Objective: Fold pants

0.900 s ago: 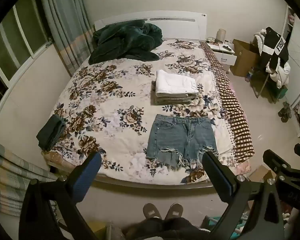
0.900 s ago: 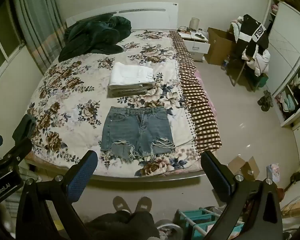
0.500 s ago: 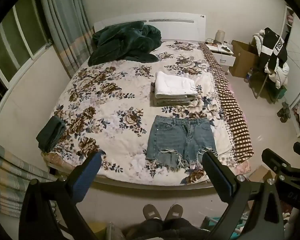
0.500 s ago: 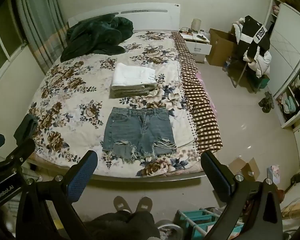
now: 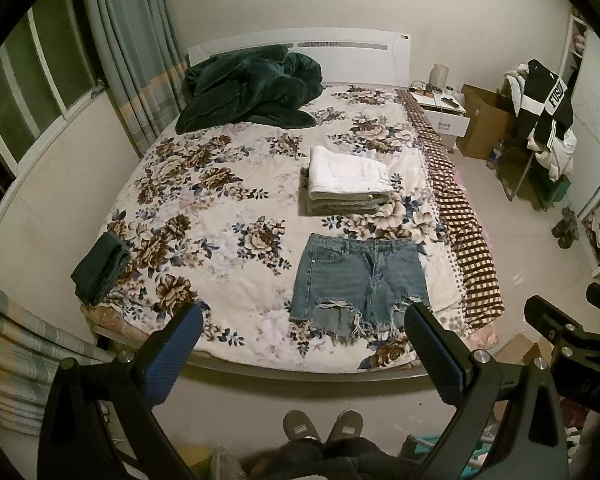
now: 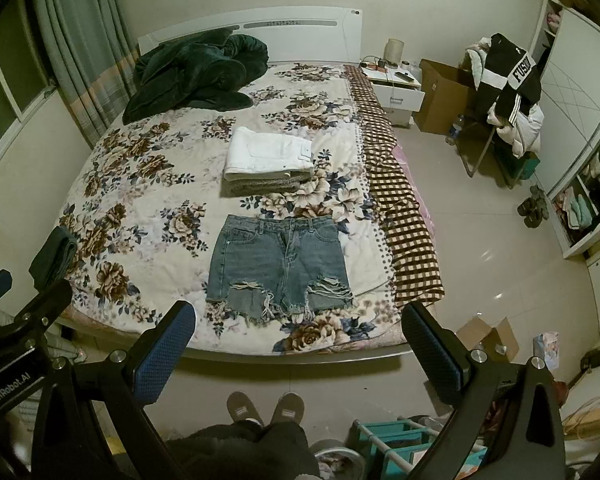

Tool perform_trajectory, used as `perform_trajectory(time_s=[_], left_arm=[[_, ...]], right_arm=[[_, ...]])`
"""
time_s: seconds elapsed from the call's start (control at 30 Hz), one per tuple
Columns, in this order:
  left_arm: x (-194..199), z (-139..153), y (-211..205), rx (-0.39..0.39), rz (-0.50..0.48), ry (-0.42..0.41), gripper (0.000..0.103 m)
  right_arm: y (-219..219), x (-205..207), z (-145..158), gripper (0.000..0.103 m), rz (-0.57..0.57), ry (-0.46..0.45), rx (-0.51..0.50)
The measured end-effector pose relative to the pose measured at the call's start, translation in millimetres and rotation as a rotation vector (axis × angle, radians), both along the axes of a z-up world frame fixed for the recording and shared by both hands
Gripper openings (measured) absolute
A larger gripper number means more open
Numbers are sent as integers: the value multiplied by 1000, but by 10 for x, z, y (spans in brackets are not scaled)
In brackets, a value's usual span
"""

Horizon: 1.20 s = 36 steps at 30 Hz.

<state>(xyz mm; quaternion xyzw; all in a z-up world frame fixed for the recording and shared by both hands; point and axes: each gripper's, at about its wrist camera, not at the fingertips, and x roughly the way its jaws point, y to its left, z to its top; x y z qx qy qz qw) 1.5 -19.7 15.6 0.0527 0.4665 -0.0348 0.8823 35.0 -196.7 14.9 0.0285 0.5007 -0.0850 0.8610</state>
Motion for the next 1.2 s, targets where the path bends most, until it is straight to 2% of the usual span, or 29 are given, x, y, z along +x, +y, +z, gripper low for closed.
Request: perform_trajectory(time_s=[0.33, 0.37, 0.7, 0.73, 1.2], left_arm=[[-61, 64, 35, -17, -1, -6, 103], [-62, 64, 26, -16, -1, -7, 103], [-71, 76, 11, -18, 2, -9, 103], [-73, 76, 5, -16, 2, -9, 103], [-84, 103, -17, -19, 0, -11, 103]], right_arm=[[51, -9, 42, 103, 4, 0, 4], [28, -29, 136, 103, 8, -1, 2], [38, -91, 287, 103, 11, 3, 8], [12, -65, 145, 103, 11, 0, 9], [67, -157, 334, 103, 16, 0, 8]])
